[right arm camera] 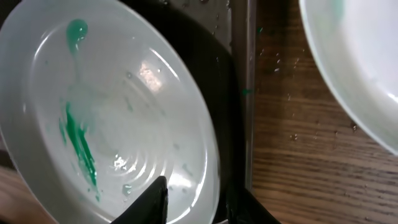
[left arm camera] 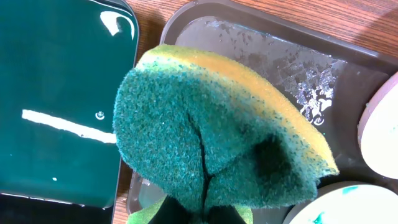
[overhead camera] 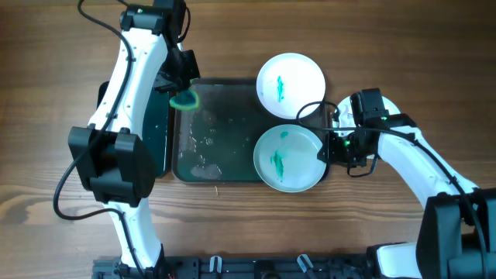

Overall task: Clean dirty plates on tray and stack at the side
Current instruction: 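Grip the blue-tinted plate rim with the right gripper and pull it left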

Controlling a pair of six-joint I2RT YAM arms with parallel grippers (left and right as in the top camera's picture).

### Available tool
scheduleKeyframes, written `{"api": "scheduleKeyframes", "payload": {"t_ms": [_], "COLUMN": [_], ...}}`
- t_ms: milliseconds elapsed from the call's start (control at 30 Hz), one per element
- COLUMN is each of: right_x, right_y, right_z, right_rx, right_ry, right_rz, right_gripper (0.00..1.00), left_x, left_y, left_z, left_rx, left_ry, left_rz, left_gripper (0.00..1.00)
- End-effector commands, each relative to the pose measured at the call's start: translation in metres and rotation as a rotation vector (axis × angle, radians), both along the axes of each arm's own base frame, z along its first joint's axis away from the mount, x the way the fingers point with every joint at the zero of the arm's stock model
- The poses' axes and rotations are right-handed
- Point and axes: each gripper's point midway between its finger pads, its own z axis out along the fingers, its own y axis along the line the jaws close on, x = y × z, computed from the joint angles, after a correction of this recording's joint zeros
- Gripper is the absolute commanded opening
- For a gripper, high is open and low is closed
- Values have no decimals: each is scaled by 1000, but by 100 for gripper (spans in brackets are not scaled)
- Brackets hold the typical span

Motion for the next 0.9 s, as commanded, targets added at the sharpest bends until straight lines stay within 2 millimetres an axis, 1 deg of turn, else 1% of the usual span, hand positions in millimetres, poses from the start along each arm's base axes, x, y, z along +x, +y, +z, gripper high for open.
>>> {"api": "scheduleKeyframes", "payload": {"t_ms": [0, 67, 167, 233, 300, 333, 400, 433, 567, 633, 733, 800, 867], "right_x": [-5, -5, -3, -2, 0, 2, 3, 3, 4, 7, 15, 25, 37], "right_y": [-5, -5, -4, -2, 5, 8, 8, 8, 12, 19, 34, 52, 68], "right_z": [-15, -20, -22, -22, -19, -18, -17, -18, -17, -15, -6, 5, 16], "right_rx": [-44, -45, -40, -31, 13, 28, 32, 32, 35, 37, 34, 27, 12], "right_ry": [44, 53, 43, 39, 20, 14, 8, 8, 17, 2, -19, -53, -91], "right_rz": [-3, 1, 24, 26, 54, 54, 52, 51, 26, 40, 43, 46, 6], "right_gripper": [32, 31, 31, 25, 17, 15, 7, 4, 4, 4, 4, 4, 4], "left_x": [3, 3, 3, 3, 3, 3, 3, 3, 3, 3, 3, 3, 3], "left_y": [-4, -5, -5, -5, -5, -5, -5, -5, -5, -5, -5, -5, -5], "left_z": [18, 18, 18, 18, 18, 18, 18, 18, 18, 18, 18, 18, 18], "left_rx": [-6, -6, -6, -6, -5, -5, -6, -6, -6, -6, -6, -6, -6], "left_ry": [-50, -51, -51, -51, -51, -51, -51, -51, -52, -52, -53, -53, -54], "left_rz": [-13, -15, -15, -15, -16, -16, -16, -16, -15, -15, -15, -16, -16], "left_gripper": [4, 4, 4, 4, 4, 4, 4, 4, 4, 4, 4, 4, 4]}}
